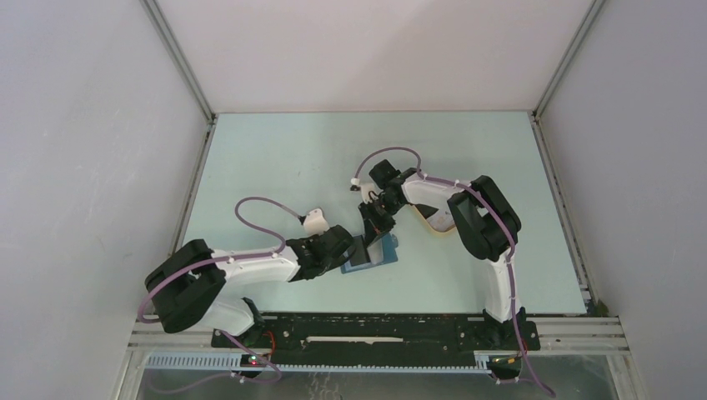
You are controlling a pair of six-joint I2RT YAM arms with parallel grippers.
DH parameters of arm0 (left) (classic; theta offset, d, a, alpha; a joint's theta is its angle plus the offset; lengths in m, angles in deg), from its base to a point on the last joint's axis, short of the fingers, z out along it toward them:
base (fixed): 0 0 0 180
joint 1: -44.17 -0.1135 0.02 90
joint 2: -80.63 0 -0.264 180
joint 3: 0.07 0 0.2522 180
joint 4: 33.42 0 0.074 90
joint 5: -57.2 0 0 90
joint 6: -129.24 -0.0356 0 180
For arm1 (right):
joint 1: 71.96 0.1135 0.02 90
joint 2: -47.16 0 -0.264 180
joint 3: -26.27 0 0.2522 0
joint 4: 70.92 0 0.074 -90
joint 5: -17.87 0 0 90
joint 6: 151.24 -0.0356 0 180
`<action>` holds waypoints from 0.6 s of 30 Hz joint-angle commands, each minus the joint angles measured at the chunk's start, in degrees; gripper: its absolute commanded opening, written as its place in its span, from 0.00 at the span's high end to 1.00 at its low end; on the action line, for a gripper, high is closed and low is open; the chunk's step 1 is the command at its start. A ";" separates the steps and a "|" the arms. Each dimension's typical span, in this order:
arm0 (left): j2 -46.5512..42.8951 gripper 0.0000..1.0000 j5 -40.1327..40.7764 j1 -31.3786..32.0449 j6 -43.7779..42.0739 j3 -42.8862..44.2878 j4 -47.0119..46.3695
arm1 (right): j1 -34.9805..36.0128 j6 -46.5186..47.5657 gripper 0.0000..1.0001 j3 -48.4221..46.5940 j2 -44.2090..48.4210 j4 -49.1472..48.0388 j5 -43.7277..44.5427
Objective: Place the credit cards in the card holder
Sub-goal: Insert the credit card into the card holder.
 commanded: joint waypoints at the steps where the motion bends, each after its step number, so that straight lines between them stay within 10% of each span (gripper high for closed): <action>1: 0.70 0.98 -2.14 -0.22 0.24 0.41 -4.09 | 1.68 0.48 0.94 -1.27 3.65 0.13 -4.38; 18: 0.15 0.97 -1.70 -0.21 0.43 -0.14 -4.22 | 0.97 5.30 0.88 -1.84 5.08 3.19 8.19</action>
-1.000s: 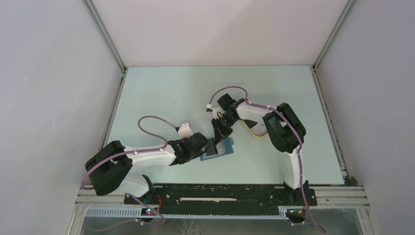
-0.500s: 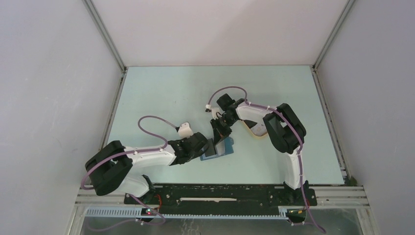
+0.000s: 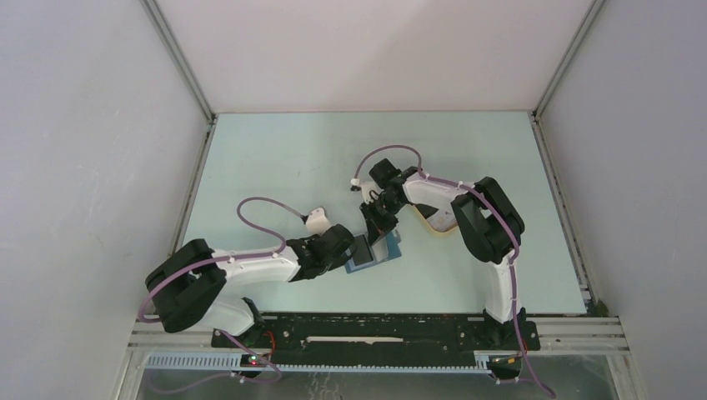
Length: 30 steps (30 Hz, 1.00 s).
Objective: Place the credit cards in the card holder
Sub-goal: Insert the credit card into the card holder.
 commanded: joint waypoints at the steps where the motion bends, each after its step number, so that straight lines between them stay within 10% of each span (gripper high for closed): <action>1: 0.10 0.97 0.10 -0.19 0.42 -0.12 -1.77 | 0.74 2.32 0.87 -1.80 3.23 1.10 5.28; 30: -8.54 0.92 -0.32 -0.17 -4.19 -1.85 2.51 | 0.59 5.45 0.82 -2.06 6.25 1.88 5.81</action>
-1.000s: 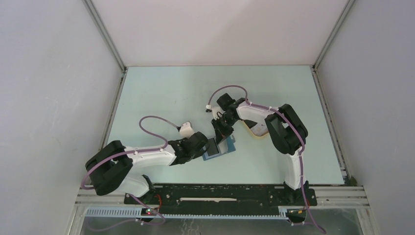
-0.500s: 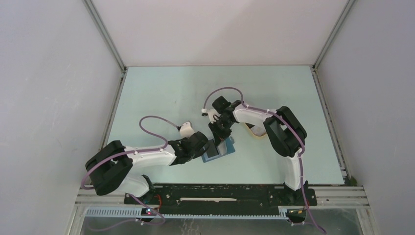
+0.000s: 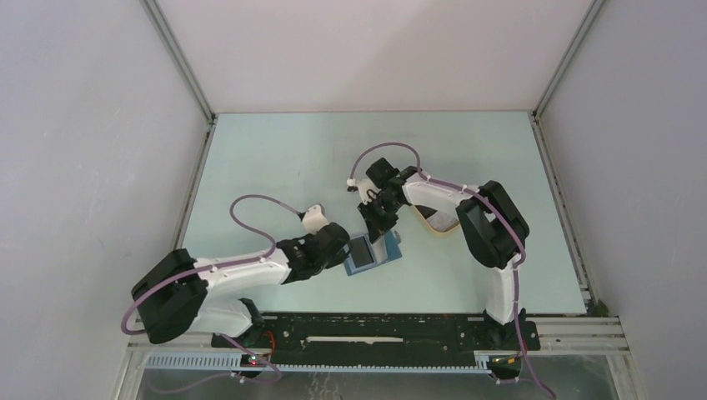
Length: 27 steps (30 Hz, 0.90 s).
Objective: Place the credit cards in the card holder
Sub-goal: Insert the credit card into the card holder, then turn over the card slot in the card holder.
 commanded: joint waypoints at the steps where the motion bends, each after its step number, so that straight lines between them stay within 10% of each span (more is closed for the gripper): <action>1: -4.60 0.91 -0.19 -0.21 -2.76 -2.09 1.25 | -1.02 1.78 0.81 -1.95 3.65 0.62 -1.18; 18: -8.12 0.51 -12.48 -0.29 -14.62 -11.07 -21.88 | -3.64 3.07 0.63 -1.60 1.30 1.18 -13.77; 27: -6.42 0.47 -14.66 -0.97 -14.61 -12.84 -27.07 | -4.04 2.17 0.62 -2.21 -2.39 1.70 -15.80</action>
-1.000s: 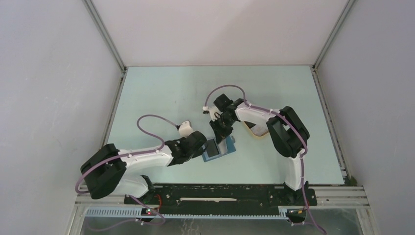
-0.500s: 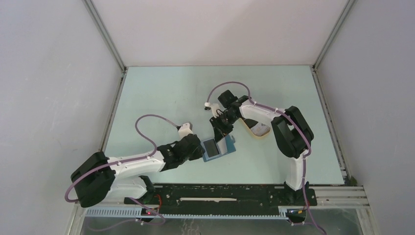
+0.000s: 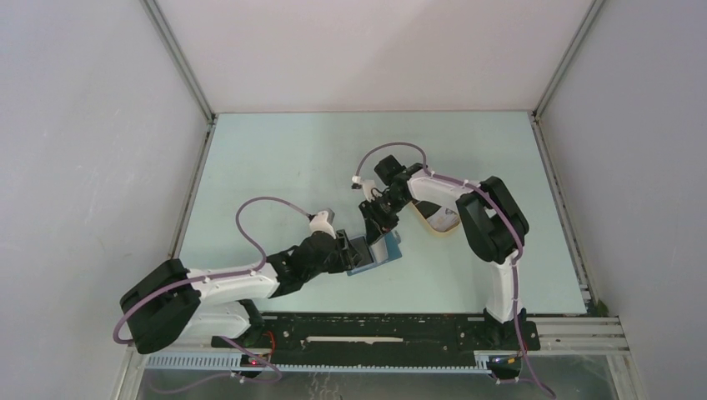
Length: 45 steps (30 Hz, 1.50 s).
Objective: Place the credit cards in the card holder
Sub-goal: Turn over the card slot in the card holder.
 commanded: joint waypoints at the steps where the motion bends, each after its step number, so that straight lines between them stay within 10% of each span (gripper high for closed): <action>1: 0.42 0.47 -1.73 -0.71 -1.22 -1.69 -5.76 | -0.31 -0.06 0.62 -2.22 -1.75 1.10 -1.93; 45: 0.20 0.43 -0.02 -1.22 0.07 -2.97 -6.01 | -1.19 -0.01 0.61 -2.83 -2.61 1.78 -3.58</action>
